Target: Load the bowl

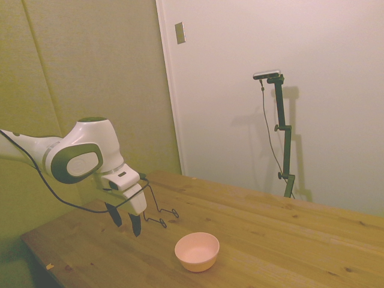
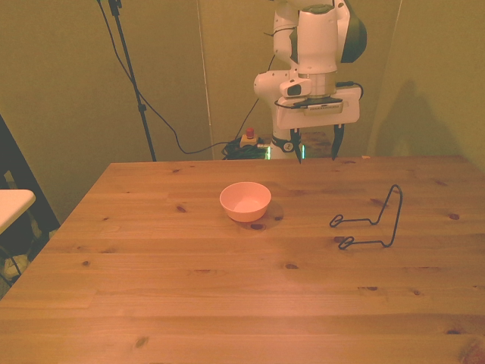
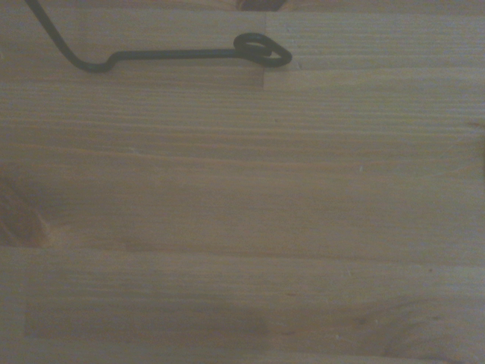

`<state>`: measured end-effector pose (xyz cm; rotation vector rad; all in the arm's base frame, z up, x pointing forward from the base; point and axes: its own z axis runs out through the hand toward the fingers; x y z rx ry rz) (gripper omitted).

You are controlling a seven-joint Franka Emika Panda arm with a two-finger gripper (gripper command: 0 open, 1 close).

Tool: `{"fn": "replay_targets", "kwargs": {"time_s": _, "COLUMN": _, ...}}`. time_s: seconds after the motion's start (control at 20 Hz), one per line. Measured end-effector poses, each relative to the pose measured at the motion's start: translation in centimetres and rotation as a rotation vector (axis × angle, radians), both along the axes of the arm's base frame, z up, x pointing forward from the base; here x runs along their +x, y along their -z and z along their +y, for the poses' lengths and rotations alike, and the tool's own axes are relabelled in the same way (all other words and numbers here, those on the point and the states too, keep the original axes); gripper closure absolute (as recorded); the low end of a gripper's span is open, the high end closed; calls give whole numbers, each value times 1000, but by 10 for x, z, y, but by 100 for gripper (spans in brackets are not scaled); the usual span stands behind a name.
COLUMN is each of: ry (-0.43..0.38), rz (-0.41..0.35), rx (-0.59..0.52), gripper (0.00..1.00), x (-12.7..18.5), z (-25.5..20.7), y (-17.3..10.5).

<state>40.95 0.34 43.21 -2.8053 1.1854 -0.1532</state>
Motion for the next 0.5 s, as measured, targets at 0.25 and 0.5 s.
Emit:
{"fn": "replay_targets", "kwargs": {"time_s": 0.25, "ry": 25, "rz": -53, "rx": -60, "gripper": 0, "x": 8, "z": -31, "y": -17}}
{"fn": "replay_targets", "kwargs": {"time_s": 0.5, "ry": 120, "rz": -100, "rx": -137, "gripper": 0, "x": 24, "z": -116, "y": -39}}
